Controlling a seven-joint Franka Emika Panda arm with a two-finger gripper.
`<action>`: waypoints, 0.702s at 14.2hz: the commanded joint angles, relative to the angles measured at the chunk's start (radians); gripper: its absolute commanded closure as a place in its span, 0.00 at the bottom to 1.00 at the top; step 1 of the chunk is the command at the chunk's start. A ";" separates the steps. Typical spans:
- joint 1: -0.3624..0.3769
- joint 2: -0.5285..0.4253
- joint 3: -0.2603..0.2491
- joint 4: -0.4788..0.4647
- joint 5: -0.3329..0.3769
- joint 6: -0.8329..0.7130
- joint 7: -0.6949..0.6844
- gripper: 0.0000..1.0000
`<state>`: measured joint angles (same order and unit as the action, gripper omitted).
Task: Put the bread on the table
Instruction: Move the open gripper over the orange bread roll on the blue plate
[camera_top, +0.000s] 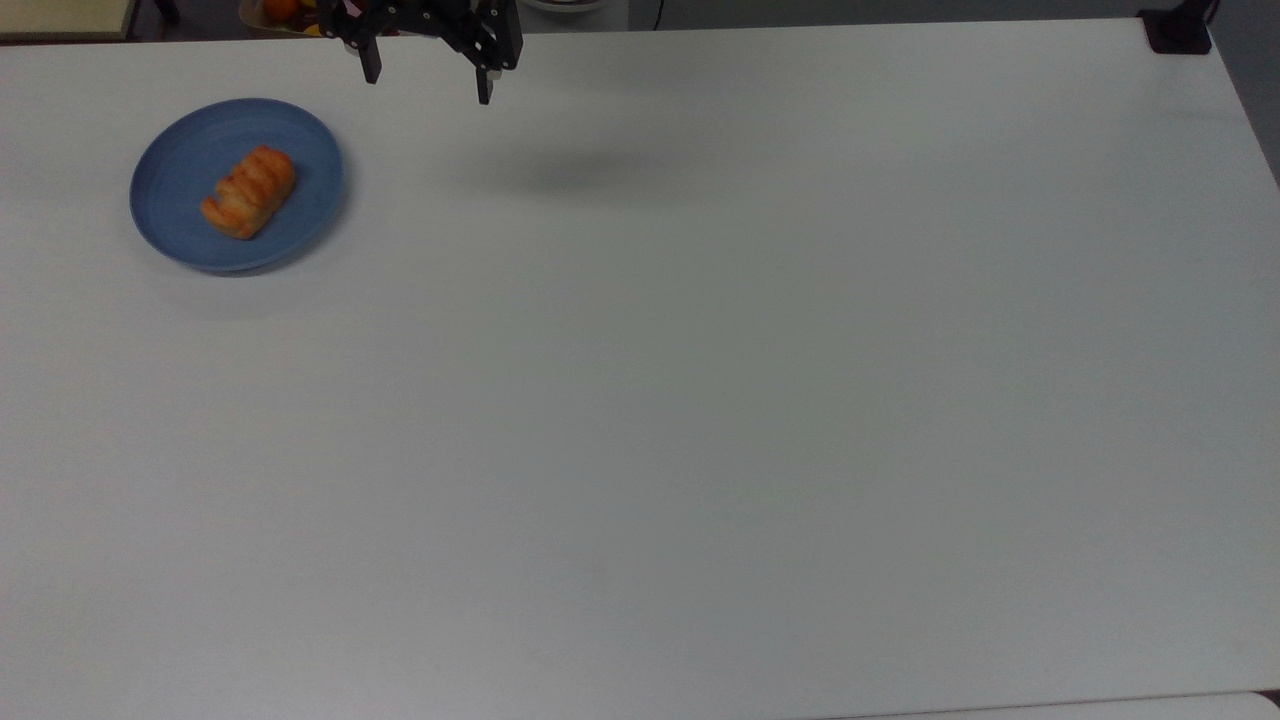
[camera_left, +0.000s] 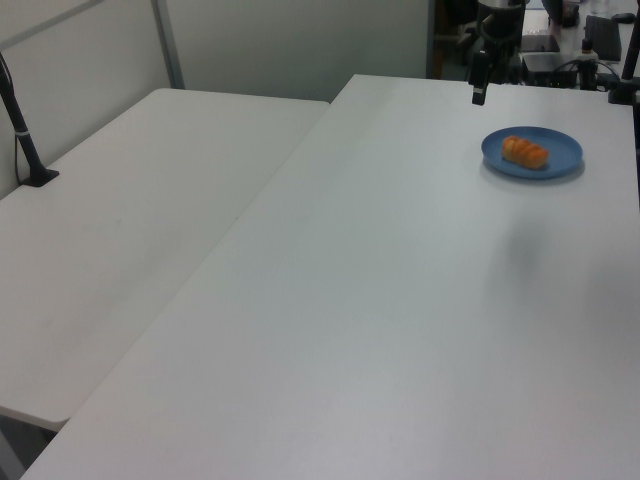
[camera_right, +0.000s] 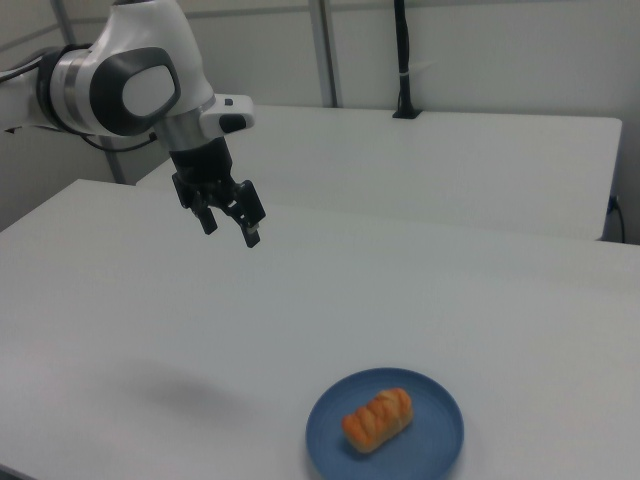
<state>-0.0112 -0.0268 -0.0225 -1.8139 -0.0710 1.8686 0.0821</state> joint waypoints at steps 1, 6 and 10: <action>-0.013 -0.024 -0.016 0.004 0.007 -0.041 0.018 0.00; -0.012 -0.021 -0.016 0.002 0.008 -0.043 0.019 0.00; -0.015 -0.022 -0.019 0.004 0.008 -0.048 0.019 0.00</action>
<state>-0.0277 -0.0329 -0.0365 -1.8121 -0.0710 1.8582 0.0896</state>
